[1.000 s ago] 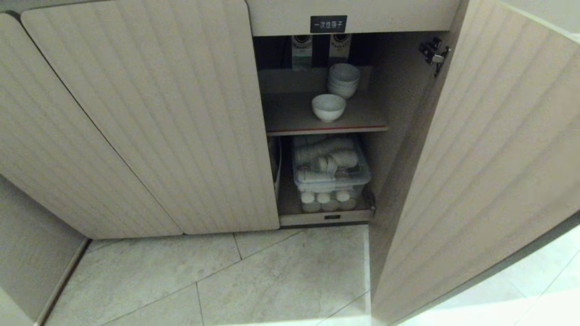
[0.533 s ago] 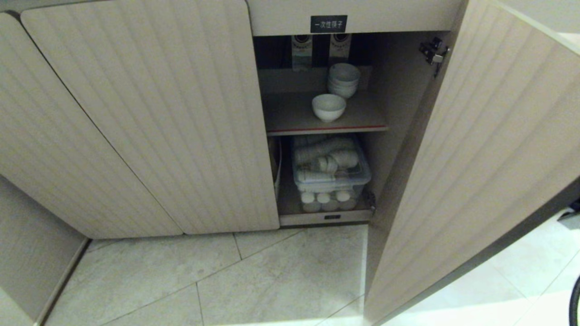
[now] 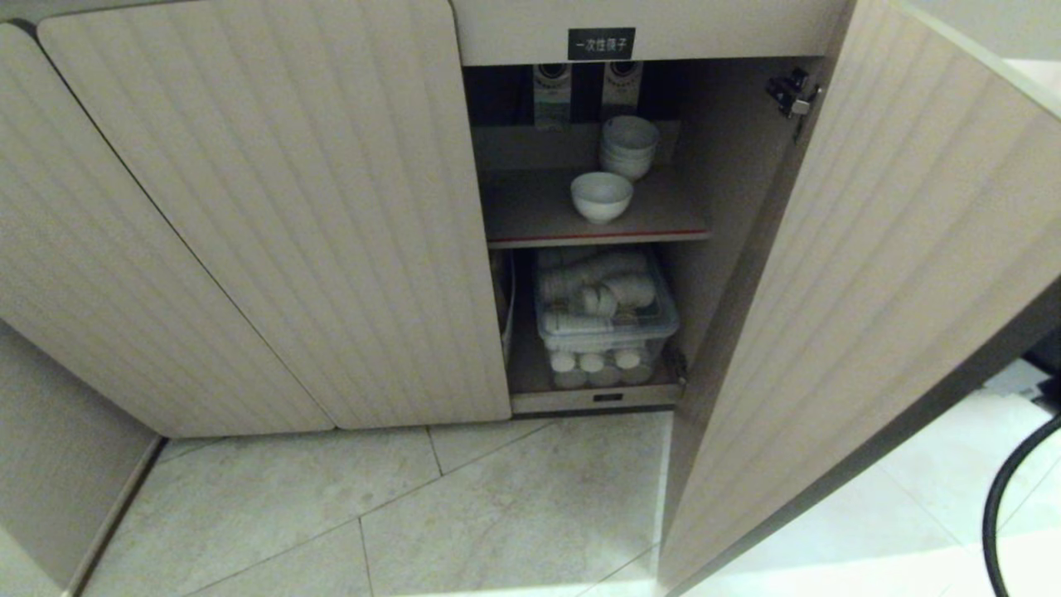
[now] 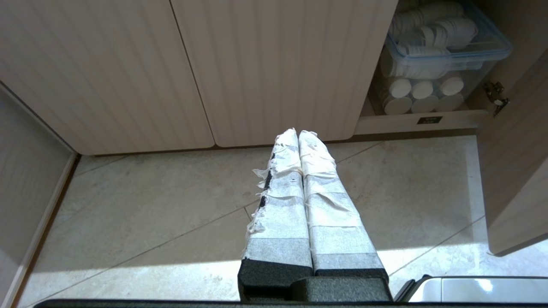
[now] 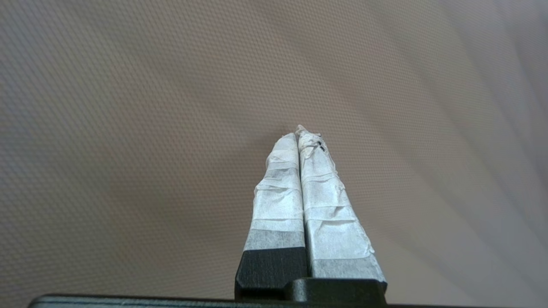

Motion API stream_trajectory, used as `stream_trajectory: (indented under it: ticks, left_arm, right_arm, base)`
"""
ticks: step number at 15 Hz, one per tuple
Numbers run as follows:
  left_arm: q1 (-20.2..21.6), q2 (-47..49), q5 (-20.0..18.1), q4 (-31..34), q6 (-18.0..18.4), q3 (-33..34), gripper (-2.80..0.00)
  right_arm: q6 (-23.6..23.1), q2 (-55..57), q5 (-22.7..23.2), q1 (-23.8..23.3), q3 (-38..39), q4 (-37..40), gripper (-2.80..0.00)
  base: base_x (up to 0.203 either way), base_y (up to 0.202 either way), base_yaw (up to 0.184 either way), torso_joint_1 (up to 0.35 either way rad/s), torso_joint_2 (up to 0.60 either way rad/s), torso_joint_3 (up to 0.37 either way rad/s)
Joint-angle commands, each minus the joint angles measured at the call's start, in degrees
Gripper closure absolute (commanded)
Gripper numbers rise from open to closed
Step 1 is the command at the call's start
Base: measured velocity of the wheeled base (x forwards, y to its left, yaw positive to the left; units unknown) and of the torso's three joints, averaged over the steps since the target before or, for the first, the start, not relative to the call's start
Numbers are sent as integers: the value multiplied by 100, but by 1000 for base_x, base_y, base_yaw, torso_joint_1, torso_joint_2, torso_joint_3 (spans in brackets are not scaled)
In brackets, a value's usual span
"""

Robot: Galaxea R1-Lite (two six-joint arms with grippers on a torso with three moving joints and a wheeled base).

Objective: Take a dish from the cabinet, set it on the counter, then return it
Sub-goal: Close the cabinet door

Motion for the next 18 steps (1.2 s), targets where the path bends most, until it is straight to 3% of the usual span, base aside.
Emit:
stream_trajectory:
  ticks: [1, 11, 18]
  left_arm:
    - [0, -2, -2, -2, 0, 0, 0]
    - [0, -2, -2, -2, 0, 0, 0]
    - [0, -2, -2, -2, 0, 0, 0]
  right_arm:
    - [-2, 225, 13, 2, -46, -133, 0]
    - [-551, 774, 40, 45, -141, -300, 0]
    - [-1389, 1544, 32, 104, -809, -226, 0]
  base:
    - [0, 0, 0, 0, 0, 0]
    - [0, 0, 0, 0, 0, 0]
    - [0, 0, 0, 0, 0, 0]
